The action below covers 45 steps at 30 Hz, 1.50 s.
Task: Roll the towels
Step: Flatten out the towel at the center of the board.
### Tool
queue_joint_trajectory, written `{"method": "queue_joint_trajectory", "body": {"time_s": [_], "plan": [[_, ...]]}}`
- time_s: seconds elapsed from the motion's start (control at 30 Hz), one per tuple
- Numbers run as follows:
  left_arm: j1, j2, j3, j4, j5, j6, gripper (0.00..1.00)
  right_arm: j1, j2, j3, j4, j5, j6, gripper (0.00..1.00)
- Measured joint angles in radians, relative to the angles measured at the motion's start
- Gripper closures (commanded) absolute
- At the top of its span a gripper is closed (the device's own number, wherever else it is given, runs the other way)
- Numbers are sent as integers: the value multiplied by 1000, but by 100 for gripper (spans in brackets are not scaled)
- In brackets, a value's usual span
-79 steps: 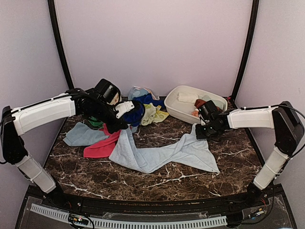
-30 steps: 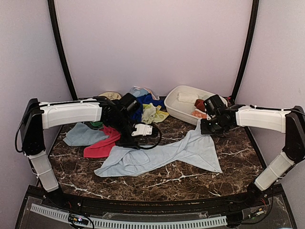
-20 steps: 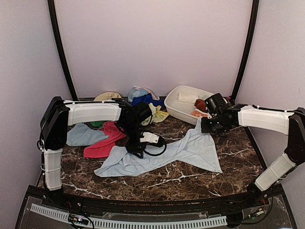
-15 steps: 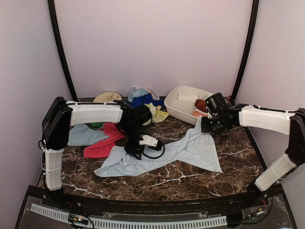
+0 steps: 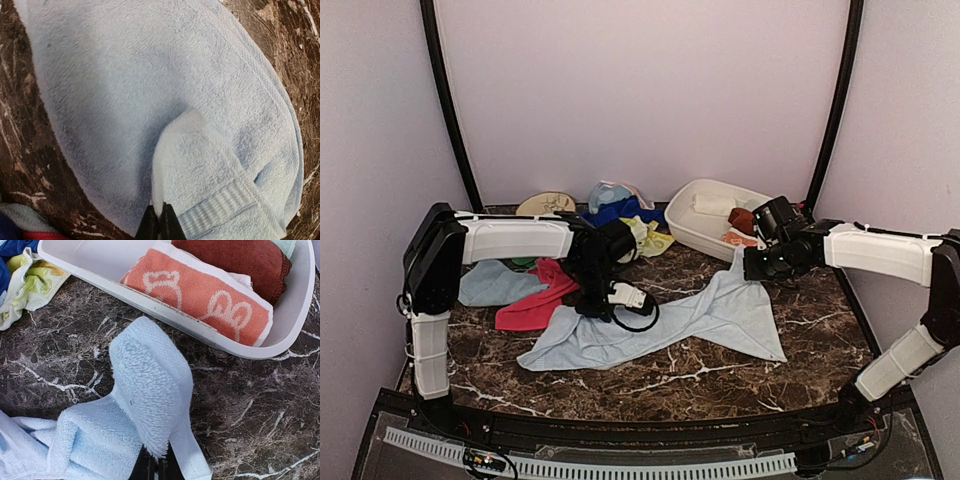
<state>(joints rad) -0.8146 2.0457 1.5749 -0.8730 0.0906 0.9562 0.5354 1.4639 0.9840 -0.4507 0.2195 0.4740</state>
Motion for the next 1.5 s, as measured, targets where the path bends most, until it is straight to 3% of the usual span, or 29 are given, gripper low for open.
{"method": "queue_joint_trajectory", "body": {"time_s": [0.17, 0.37, 0.5, 0.7, 1.0, 1.17, 1.27, 1.5], "plan": [[74, -158, -13, 36, -7, -103, 100, 0, -12, -1, -28, 22, -8, 100], [294, -622, -127, 117, 36, -228, 100, -1, -126, 2, -100, 42, -21, 100], [288, -890, -192, 107, 89, -279, 100, -1, -212, 20, -165, 43, -25, 100], [278, -1065, -224, 30, 142, -349, 100, -1, -357, 72, -297, 55, -19, 100], [278, -1208, -244, -87, 205, -415, 100, -1, -443, 238, -486, 83, 0, 100], [278, -1221, -404, -18, 180, -426, 100, -3, -380, 217, -482, 95, -2, 100], [278, -1122, -568, 80, 148, -421, 100, -20, -259, 169, -429, 95, -11, 100], [287, -768, -760, 306, 69, -379, 100, -70, -6, 121, -311, 92, -35, 100]]}}
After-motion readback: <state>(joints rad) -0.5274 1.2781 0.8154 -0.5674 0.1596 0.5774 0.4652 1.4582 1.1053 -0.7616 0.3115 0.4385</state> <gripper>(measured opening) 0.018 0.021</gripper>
